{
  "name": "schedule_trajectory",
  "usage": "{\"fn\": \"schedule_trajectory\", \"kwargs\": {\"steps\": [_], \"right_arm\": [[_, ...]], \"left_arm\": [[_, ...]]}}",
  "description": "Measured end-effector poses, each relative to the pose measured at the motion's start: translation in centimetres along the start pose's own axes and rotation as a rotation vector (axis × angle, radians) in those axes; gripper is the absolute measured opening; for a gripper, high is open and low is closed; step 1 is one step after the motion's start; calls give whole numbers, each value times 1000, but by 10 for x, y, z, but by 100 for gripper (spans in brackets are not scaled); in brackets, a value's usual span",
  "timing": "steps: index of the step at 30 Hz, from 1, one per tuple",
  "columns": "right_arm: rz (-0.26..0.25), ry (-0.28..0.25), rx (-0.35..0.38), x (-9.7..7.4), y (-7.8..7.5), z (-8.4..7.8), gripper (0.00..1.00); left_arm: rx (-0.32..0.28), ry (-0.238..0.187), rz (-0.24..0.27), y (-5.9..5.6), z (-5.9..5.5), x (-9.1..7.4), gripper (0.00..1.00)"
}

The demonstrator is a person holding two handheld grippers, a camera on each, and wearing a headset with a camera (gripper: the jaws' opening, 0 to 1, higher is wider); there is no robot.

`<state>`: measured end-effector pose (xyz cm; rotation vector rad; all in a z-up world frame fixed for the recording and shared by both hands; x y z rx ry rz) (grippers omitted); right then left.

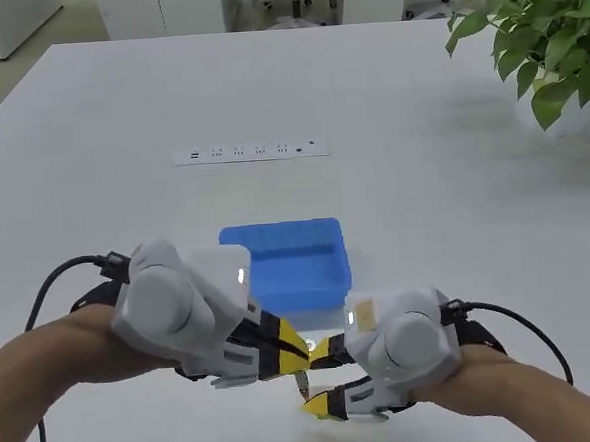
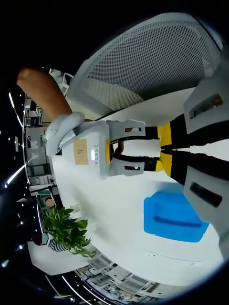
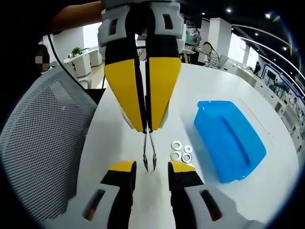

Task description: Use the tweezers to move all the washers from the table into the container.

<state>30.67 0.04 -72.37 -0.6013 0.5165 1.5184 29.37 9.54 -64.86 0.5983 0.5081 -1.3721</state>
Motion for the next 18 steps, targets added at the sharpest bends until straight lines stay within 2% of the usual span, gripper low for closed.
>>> {"fn": "schedule_trajectory", "kwargs": {"steps": [5,11,18], "right_arm": [[-39,-19,13,-7,-2,2,36],[-120,-64,60,-18,-10,4,47],[-178,-77,101,-30,-15,1,59]], "left_arm": [[6,5,0,0,0,-1,5],[8,6,3,2,-1,-2,5],[10,7,6,5,0,-4,5]]}}
Point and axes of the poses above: the centre of the closed fingertips' face, and the gripper's own axes: x roughly forward along the fingers, y roughly to its left, z roughly out of its top, the point moved 8 cm from there along -x, roughly backward along the fingers, and after that the axes turned 2 degrees about -y, right-handed, at the moved point
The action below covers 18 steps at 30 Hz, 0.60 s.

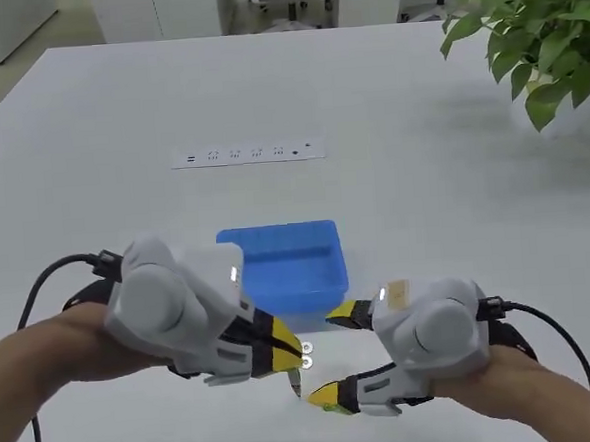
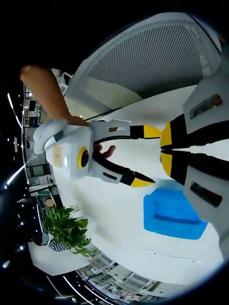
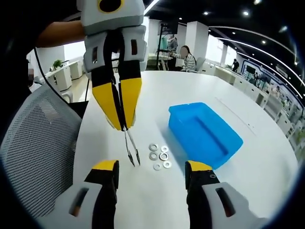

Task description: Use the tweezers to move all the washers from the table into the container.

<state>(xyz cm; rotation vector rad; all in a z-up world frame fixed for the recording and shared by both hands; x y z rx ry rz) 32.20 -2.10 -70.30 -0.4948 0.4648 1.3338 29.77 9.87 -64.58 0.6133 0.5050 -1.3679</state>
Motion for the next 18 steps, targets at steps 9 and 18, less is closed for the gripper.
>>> {"fn": "schedule_trajectory", "kwargs": {"steps": [9,18], "right_arm": [[-59,-22,34,-10,-9,-1,70],[-110,-32,72,-13,-14,-6,83]], "left_arm": [[9,4,-6,6,1,-1,5],[17,3,-7,13,2,-2,5]]}}
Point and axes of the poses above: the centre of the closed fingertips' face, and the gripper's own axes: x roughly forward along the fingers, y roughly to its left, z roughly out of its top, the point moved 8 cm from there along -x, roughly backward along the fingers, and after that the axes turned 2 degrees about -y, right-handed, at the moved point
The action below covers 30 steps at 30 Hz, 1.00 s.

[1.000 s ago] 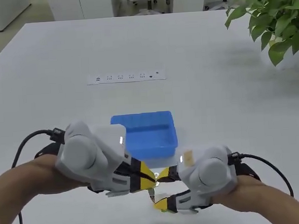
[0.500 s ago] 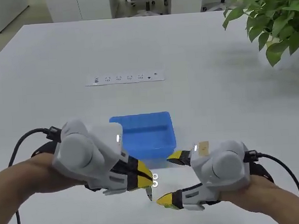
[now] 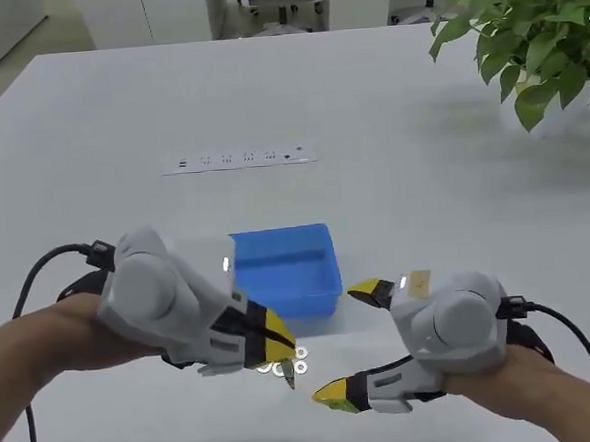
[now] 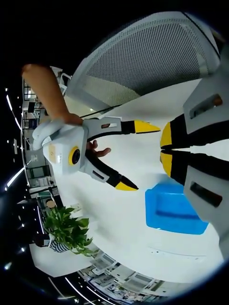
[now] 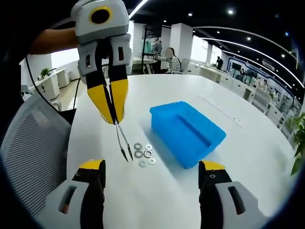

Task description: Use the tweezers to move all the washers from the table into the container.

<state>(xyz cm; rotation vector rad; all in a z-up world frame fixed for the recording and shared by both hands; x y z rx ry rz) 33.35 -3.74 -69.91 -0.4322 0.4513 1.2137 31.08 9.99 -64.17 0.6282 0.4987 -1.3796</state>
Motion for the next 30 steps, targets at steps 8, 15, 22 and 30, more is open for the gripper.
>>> {"fn": "schedule_trajectory", "kwargs": {"steps": [8,15,22,30], "right_arm": [[-55,-5,49,-6,-7,-4,95],[-80,13,96,-11,-10,-9,100],[-85,14,110,-14,-9,-12,100],[-84,30,121,-15,-8,-16,100]], "left_arm": [[5,-3,-1,5,0,1,5],[10,-9,-2,8,2,2,5],[16,-11,-4,9,4,3,5],[15,-11,-8,13,3,6,5]]}}
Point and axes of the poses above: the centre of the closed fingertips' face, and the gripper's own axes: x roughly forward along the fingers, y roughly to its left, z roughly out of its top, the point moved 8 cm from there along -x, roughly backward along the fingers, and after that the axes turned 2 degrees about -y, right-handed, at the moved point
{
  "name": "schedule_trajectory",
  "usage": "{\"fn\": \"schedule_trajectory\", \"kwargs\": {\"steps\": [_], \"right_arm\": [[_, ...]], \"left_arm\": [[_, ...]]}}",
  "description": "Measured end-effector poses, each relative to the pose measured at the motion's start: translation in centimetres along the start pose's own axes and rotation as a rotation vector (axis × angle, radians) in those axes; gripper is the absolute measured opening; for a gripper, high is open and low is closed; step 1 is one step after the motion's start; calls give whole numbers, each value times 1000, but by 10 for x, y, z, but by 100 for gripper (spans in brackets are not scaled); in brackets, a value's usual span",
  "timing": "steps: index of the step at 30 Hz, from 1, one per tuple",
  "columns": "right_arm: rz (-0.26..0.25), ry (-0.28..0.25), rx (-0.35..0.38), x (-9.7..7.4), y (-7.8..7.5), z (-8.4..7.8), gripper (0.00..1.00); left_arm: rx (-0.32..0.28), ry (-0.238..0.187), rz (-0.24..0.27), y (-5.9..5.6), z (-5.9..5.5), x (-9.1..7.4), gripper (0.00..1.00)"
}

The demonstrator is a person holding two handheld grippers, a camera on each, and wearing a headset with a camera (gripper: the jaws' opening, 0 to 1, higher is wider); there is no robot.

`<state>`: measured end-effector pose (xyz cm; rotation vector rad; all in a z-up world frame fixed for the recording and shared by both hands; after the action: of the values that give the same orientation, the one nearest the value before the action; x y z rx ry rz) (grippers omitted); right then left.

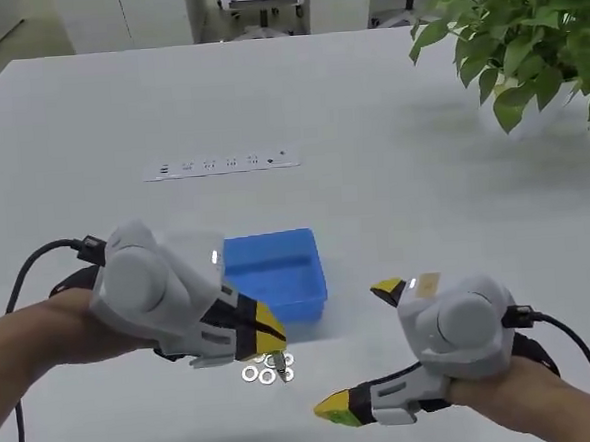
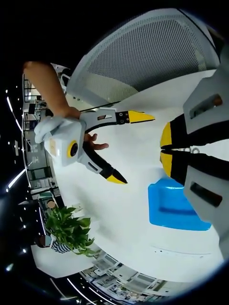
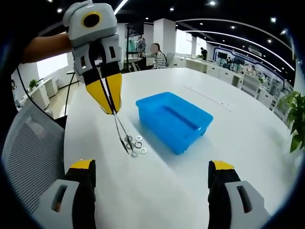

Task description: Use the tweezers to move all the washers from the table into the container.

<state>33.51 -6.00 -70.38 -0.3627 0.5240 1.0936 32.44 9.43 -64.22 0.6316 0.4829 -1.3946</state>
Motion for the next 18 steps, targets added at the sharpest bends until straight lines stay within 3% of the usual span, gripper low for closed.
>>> {"fn": "schedule_trajectory", "kwargs": {"steps": [18], "right_arm": [[15,7,2,2,2,-5,100]], "left_arm": [[-4,-8,-2,5,-5,4,5]]}}
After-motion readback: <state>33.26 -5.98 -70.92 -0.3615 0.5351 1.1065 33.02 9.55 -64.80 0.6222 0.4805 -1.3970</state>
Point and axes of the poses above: the centre of the closed fingertips' face, and the gripper's own axes: x roughly forward along the fingers, y roughly to its left, z roughly out of its top, the point moved 8 cm from there along -x, roughly backward along the fingers, and after that the axes turned 2 degrees about -y, right-handed, at the moved point
